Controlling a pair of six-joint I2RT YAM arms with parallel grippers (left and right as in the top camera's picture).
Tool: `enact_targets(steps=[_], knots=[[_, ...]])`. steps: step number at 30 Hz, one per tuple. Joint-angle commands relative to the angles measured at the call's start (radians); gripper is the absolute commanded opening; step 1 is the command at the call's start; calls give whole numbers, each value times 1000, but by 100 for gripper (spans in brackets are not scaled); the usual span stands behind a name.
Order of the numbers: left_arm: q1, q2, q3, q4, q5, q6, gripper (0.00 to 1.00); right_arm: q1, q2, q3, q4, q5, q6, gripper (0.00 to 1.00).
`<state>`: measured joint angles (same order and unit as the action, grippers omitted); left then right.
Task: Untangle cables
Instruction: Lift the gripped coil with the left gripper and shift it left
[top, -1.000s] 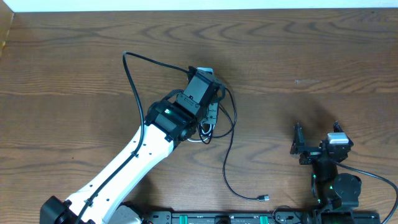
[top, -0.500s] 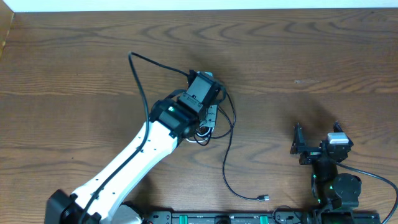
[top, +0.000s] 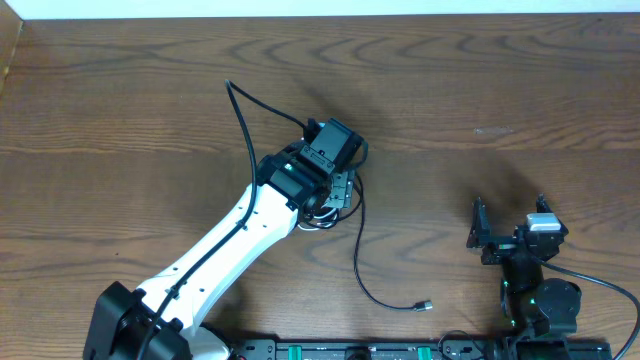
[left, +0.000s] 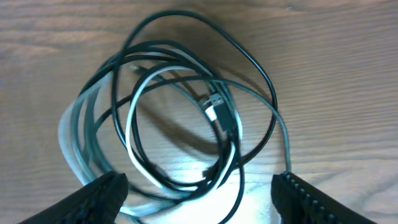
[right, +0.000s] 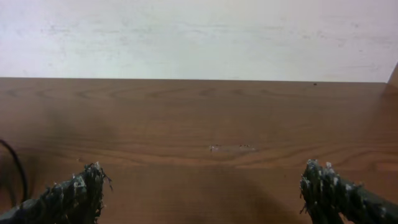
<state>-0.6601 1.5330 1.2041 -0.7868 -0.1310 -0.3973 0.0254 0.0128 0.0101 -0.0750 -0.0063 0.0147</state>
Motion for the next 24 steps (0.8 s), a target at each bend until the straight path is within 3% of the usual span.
enact_targets(steps=[1,4,12,24], knots=[[5,-1,-6,-23,-66,-7,80,-5,-2,-5,0,7,-9,99],[15,-1,-6,-35,-73,-10,81,-5,-2,-5,0,7,-9,99],[81,2,-26,-126,-106,-219,83,-5,-2,-5,0,7,-9,99],[99,3,-202,-68,-89,-386,88,-5,-2,-5,0,7,-9,99]])
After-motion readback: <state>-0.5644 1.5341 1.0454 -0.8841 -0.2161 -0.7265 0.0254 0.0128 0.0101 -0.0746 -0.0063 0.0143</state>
